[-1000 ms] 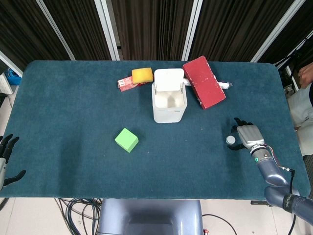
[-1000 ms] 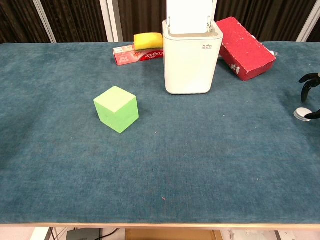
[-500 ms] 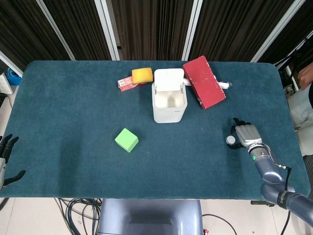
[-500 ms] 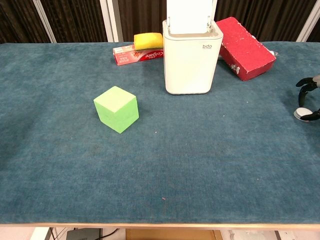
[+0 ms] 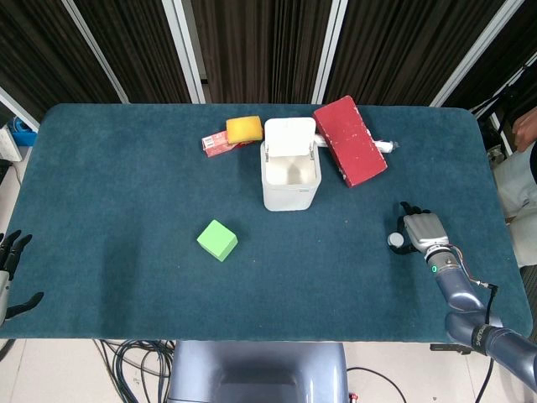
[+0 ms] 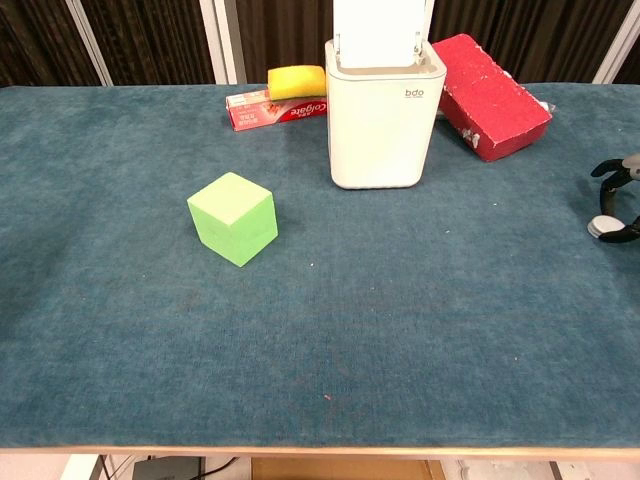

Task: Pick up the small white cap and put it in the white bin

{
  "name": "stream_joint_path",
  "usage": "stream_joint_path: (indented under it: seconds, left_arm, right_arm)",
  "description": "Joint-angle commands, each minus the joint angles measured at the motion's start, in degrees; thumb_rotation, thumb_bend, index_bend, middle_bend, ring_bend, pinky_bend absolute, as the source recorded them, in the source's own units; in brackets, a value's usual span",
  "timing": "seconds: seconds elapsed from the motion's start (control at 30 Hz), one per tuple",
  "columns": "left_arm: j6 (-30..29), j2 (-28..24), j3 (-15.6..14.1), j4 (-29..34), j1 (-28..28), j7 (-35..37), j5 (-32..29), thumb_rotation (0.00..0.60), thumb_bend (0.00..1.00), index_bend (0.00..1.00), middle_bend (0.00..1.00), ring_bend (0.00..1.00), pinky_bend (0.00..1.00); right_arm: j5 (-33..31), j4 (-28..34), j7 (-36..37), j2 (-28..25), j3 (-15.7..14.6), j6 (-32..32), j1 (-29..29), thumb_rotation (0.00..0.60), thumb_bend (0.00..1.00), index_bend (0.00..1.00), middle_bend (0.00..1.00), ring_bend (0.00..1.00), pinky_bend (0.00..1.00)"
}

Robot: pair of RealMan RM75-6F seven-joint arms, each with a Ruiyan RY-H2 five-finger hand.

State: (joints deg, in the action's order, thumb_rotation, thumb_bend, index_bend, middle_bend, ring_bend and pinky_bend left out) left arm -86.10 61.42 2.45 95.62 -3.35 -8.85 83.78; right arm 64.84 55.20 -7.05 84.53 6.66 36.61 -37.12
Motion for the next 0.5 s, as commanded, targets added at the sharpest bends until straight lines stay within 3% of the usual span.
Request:
stream_joint_path:
  seconds: [0.03,0.3,0.5]
  left_arm:
    - [-0.01,0.01,0.00,0.00,0.00,-0.05,0.00,0.600,0.17,0.15,0.14,0.01,0.03]
    - [-0.11,0.09,0.00,-0.01,0.04,-0.23,0.00,0.600,0.17,0.16,0.14,0.01,0.03]
    - [-0.10,0.10,0.00,0.03,0.07,-0.37,-0.09,0.600,0.17,0.16,0.14,0.01,0.03]
  right_arm:
    - [0.14,-0.66,0.01,0.32,-0.16,-0.06,-0.02,0.600,0.16,0.47,0.11,0.14,0.23]
    - [1.20,-1.39,0.96,0.52,-0.11,1.14,0.19,0.600,0.20,0.50,0.11,0.14,0.23]
    - [2.68,2.63,2.59,-2.03,1.20,4.31,0.32,0.600,0.20,0.50,0.11,0.14,0.23]
